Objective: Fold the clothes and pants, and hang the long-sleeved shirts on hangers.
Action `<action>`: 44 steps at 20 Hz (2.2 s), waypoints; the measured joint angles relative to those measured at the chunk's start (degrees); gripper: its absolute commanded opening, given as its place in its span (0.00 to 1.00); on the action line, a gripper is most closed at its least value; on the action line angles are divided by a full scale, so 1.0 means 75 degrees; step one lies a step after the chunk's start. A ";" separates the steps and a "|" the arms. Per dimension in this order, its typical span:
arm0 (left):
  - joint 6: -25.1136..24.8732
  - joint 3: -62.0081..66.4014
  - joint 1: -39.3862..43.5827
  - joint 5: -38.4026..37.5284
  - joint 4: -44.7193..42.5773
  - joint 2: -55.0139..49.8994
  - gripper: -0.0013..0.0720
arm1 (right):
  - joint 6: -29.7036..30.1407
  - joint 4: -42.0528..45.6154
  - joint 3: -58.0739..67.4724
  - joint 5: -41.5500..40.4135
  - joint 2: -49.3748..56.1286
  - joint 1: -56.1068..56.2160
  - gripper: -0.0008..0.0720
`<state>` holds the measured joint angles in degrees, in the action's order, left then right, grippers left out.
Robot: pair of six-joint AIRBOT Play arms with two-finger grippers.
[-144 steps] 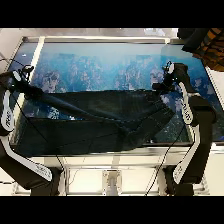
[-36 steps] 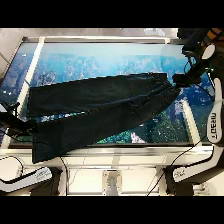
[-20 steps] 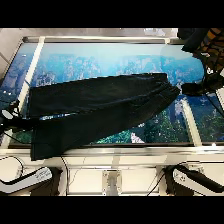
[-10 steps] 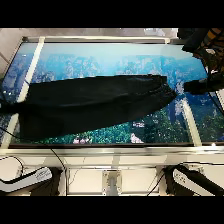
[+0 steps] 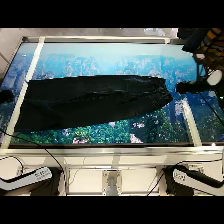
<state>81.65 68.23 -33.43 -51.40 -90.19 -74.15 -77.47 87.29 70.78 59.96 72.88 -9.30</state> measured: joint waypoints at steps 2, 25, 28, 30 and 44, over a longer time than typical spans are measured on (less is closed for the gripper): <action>-0.0169 0.0035 -0.0143 -0.0597 -0.0015 0.0000 0.69 | 0.0032 -0.0020 -0.0032 -0.0399 0.0699 0.0000 0.48; -0.2632 -0.0280 -0.0428 -0.4264 0.0428 0.0003 0.69 | 0.1708 -0.0758 0.1300 0.1577 0.2133 0.0000 0.03; -0.2774 -0.0589 -0.0428 -0.4132 0.0428 0.0003 0.69 | 0.1673 -0.0353 0.0440 0.2095 0.1099 -0.0093 0.03; -0.2833 -0.0734 -0.0428 -0.3975 0.0428 0.0003 0.69 | 0.1445 -0.0122 -0.0478 0.2323 0.0437 -0.0300 0.06; -0.2888 -0.0889 -0.0428 -0.3634 0.0440 0.0038 0.69 | 0.0708 -0.1070 -0.2384 0.2078 -0.0871 -0.1582 0.03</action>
<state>59.99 61.56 -36.64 -78.65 -86.89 -73.87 -72.16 79.26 52.90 75.55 66.35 -21.17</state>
